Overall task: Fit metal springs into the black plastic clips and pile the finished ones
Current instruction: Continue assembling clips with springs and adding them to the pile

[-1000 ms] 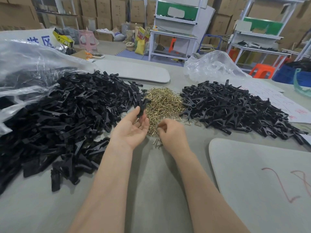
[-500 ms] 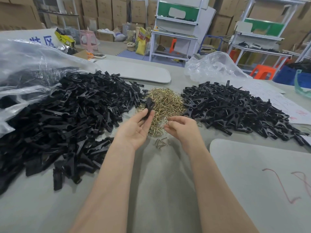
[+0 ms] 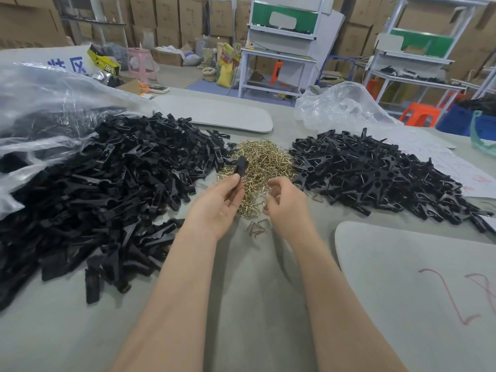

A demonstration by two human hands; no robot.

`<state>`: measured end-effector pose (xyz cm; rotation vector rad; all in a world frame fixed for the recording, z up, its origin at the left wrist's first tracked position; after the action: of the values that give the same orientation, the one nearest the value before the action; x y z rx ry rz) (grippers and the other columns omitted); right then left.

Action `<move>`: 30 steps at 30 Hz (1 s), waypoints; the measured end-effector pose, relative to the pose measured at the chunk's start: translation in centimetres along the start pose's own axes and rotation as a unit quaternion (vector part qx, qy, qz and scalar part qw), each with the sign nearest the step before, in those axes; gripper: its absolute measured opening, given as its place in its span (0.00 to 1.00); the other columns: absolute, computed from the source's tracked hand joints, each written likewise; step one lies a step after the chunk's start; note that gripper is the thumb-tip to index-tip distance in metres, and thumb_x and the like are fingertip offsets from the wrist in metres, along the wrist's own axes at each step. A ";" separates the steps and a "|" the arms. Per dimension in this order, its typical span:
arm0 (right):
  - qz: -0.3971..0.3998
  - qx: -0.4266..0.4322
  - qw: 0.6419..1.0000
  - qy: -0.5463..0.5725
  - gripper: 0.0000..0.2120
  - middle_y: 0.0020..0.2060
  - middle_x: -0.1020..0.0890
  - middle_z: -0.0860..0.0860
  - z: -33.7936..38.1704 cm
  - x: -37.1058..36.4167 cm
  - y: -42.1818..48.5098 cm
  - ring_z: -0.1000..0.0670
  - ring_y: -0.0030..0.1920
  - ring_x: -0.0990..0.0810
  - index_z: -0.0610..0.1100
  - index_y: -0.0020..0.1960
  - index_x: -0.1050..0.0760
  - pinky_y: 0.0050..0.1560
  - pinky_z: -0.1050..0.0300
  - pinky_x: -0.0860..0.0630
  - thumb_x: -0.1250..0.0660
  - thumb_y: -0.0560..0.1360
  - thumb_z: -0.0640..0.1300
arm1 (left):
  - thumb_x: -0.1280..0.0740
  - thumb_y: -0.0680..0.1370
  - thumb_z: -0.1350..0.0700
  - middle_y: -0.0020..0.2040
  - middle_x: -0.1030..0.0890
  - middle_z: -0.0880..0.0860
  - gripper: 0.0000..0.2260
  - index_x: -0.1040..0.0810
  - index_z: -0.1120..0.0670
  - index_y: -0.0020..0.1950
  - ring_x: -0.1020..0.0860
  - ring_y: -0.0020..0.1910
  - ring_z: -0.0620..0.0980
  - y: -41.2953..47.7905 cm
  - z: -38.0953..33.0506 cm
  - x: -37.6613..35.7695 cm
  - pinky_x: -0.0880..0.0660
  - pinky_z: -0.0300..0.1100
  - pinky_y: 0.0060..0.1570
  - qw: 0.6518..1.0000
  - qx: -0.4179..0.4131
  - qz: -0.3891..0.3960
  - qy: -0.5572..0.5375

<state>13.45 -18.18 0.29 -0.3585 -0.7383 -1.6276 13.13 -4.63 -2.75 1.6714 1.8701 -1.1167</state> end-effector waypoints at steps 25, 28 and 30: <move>-0.083 -0.113 0.923 0.358 0.04 0.27 0.19 0.54 -1.5 3.4 0.2 0.58 0.29 0.21 0.45 0.40 0.21 0.35 0.67 0.23 0.29 0.74 0.39 | 0.28 0.74 0.58 0.45 0.21 0.46 0.09 0.24 0.51 0.51 0.23 0.45 0.44 -1.6 -1.7 -2.3 0.26 0.37 0.48 0.827 -0.249 -0.025 0.503; -0.082 -0.119 0.935 0.325 0.05 0.26 0.20 0.55 -1.9 4.0 0.2 0.60 0.27 0.25 0.45 0.39 0.20 0.32 0.68 0.26 0.29 0.74 0.40 | 0.28 0.74 0.59 0.47 0.20 0.47 0.09 0.25 0.49 0.50 0.22 0.50 0.47 -2.2 -1.5 -3.5 0.26 0.44 0.56 0.793 -0.300 0.030 0.529; -0.073 -0.117 0.948 0.287 0.06 0.26 0.21 0.56 -2.0 4.4 0.2 0.62 0.26 0.27 0.45 0.38 0.20 0.31 0.69 0.27 0.29 0.73 0.41 | 0.28 0.73 0.60 0.48 0.20 0.48 0.10 0.25 0.48 0.50 0.22 0.51 0.48 -2.5 -1.5 -3.8 0.26 0.48 0.58 0.784 -0.318 0.054 0.530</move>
<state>13.15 -22.83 1.53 0.0163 -0.1301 -1.8429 11.89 -5.81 1.74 2.0349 2.2538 0.7069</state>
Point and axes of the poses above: each hand's wrist, its own y-axis towards the middle knuckle, its own x-axis out of the back of the hand, z = x × y, the point moved 7 cm from there along y, towards the middle knuckle
